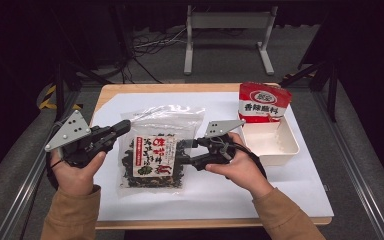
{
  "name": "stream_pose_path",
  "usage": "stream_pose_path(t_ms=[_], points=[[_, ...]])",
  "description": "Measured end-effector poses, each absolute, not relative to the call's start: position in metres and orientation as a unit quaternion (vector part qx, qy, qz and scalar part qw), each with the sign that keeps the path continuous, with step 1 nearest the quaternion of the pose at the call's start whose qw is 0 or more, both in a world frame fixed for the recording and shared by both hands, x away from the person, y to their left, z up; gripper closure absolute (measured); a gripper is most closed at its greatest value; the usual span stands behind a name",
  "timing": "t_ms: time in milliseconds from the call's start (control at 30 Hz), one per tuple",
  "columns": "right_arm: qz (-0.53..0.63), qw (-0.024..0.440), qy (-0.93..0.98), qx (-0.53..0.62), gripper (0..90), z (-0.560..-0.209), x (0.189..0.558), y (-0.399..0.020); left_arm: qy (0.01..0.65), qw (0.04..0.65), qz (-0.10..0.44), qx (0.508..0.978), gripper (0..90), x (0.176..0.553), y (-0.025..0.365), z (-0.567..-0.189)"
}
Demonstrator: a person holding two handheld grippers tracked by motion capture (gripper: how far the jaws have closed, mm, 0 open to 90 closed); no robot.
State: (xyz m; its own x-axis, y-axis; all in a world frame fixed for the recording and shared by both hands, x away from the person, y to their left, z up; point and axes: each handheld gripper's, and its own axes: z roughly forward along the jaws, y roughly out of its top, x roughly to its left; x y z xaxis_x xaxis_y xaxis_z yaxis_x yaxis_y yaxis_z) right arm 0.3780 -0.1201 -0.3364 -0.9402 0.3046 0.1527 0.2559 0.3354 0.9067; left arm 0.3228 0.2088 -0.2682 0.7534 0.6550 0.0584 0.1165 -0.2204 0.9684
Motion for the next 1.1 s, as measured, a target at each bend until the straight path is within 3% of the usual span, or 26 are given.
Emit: stream_pose_path(t_ms=[233,367,900,1100], points=[[0.564,-0.002,0.813,0.145,66.7,-0.334,0.378,-0.115,0.252,0.574,0.234,0.743,89.3,0.322,0.208,-0.268],[0.555,-0.001,0.821,0.136,74.4,-0.334,0.375,-0.115,0.250,0.570,0.234,0.746,89.2,0.322,0.206,-0.269],[0.555,-0.004,0.822,0.128,77.8,-0.328,0.373,-0.122,0.249,0.572,0.232,0.746,87.0,0.322,0.205,-0.269],[0.546,0.010,0.829,0.117,78.0,-0.320,0.370,-0.130,0.245,0.583,0.216,0.744,79.0,0.320,0.206,-0.267]])
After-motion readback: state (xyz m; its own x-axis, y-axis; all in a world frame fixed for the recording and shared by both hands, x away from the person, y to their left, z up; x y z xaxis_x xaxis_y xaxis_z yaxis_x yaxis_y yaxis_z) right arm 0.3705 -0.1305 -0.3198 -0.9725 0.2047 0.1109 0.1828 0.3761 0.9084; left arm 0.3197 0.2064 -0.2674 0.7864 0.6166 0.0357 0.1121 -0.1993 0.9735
